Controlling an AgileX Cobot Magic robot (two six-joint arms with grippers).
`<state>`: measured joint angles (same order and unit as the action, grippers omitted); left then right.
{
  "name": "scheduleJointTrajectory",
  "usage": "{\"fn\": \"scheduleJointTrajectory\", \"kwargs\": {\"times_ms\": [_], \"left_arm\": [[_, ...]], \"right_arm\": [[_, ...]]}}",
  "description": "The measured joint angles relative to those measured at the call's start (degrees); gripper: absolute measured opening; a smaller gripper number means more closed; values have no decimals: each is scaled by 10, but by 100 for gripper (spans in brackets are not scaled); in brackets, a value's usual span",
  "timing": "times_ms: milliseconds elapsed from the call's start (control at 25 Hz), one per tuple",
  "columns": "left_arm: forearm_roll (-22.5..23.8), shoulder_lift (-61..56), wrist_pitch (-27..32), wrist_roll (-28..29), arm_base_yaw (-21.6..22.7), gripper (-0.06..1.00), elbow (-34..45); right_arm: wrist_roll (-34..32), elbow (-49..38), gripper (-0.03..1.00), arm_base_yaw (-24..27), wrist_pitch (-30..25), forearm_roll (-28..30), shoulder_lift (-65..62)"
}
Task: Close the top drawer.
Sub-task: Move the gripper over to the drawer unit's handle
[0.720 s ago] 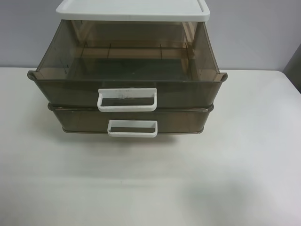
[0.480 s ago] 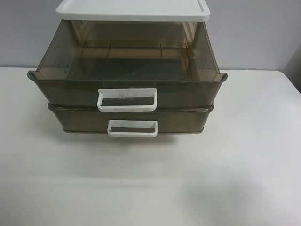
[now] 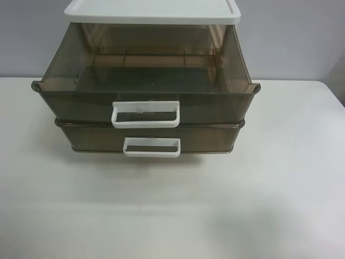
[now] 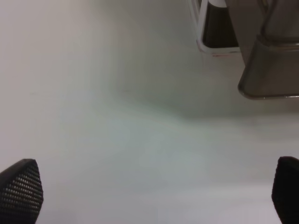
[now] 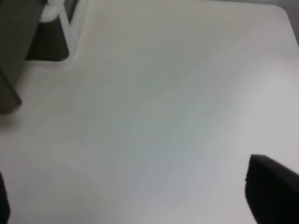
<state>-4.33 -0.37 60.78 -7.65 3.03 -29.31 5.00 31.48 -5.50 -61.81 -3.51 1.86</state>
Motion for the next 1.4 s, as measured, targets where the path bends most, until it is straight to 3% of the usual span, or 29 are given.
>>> {"fn": "scheduleJointTrajectory", "kwargs": {"times_ms": [160,360,520,760,920,1160,1400], "left_arm": [[0,0,0,0,0,99,0],[0,0,0,0,0,99,0],[0,0,0,0,0,99,0],[0,0,0,0,0,99,0],[0,0,0,0,0,99,0],[0,0,0,0,0,99,0],[0,0,0,0,0,99,0]], "right_arm": [[37,89,99,-24,2,-41,111],[60,205,99,-125,4,-59,282],[61,292,99,-272,4,-17,425],[4,423,99,-524,-15,128,625],[-17,489,99,-629,-39,157,728],[-19,516,99,-703,-45,113,829],[-19,517,99,-713,-51,95,909]]}}
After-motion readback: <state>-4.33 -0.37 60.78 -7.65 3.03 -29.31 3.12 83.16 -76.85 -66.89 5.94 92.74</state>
